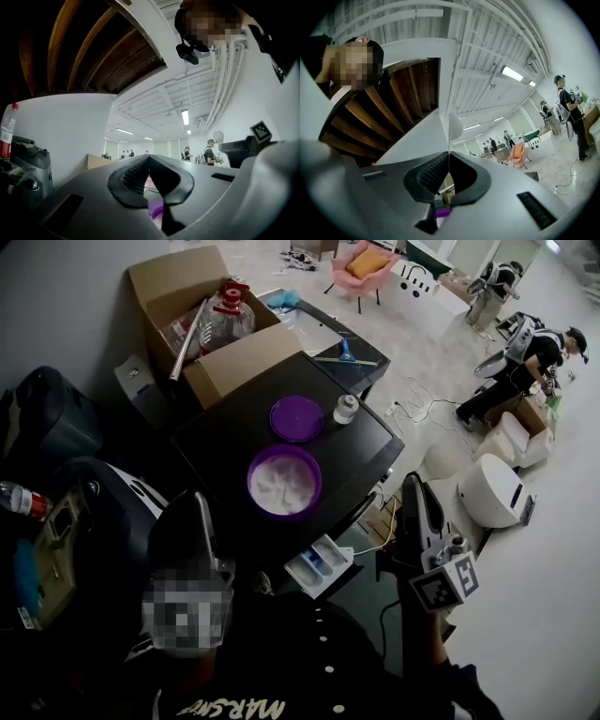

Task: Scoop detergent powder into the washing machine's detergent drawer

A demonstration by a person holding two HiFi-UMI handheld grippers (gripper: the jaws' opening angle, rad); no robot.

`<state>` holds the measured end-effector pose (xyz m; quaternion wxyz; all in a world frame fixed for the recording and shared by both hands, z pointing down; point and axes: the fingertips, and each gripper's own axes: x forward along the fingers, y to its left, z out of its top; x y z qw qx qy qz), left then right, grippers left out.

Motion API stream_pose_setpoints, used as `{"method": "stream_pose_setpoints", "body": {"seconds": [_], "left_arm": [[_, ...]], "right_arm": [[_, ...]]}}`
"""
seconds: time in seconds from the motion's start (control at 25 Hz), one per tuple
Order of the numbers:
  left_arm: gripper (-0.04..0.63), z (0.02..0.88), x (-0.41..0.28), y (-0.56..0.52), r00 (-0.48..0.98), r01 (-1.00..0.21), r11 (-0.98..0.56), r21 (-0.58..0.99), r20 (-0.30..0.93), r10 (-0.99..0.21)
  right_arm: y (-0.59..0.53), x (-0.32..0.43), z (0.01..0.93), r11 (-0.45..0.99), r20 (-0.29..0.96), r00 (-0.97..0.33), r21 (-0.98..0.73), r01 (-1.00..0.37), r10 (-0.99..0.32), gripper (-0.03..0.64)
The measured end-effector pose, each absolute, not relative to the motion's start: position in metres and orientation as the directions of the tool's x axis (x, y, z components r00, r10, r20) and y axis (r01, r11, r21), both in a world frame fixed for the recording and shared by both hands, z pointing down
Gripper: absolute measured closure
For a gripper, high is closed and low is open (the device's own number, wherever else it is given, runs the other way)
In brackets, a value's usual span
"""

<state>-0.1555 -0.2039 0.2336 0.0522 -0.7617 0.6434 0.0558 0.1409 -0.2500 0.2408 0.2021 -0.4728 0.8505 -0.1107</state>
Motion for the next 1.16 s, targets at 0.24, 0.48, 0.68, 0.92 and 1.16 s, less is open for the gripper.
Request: {"method": "stream_pose_setpoints", "body": {"seconds": [0.24,0.48,0.68,0.92,1.16], "left_arm": [[0.581,0.234,-0.156,-0.207,0.162,-0.987,-0.162,-0.016,-0.154,-0.975],[0.581,0.237,-0.155,-0.209,0.166,-0.986,-0.166,-0.009,-0.15,-0.975],[0.581,0.241,-0.153,-0.21,0.169,-0.985,-0.17,-0.004,-0.146,-0.975],[0.581,0.242,-0.152,-0.211,0.17,-0.985,-0.172,-0.001,-0.14,-0.975],[0.581,0.247,-0.151,-0.211,0.171,-0.985,-0.172,-0.003,-0.135,-0.976]], "right_arm": [[-0.253,0.133,0.246,0.534,-0.226,-0.484,-0.374,-0.759,-0.846,0.583],[-0.255,0.129,0.25,0.535,-0.213,-0.491,-0.357,-0.766,-0.845,0.583],[-0.256,0.126,0.253,0.535,-0.203,-0.495,-0.35,-0.769,-0.845,0.584],[-0.257,0.12,0.248,0.543,-0.204,-0.504,-0.323,-0.775,-0.839,0.584],[-0.257,0.119,0.252,0.545,-0.202,-0.506,-0.322,-0.774,-0.839,0.583]]}}
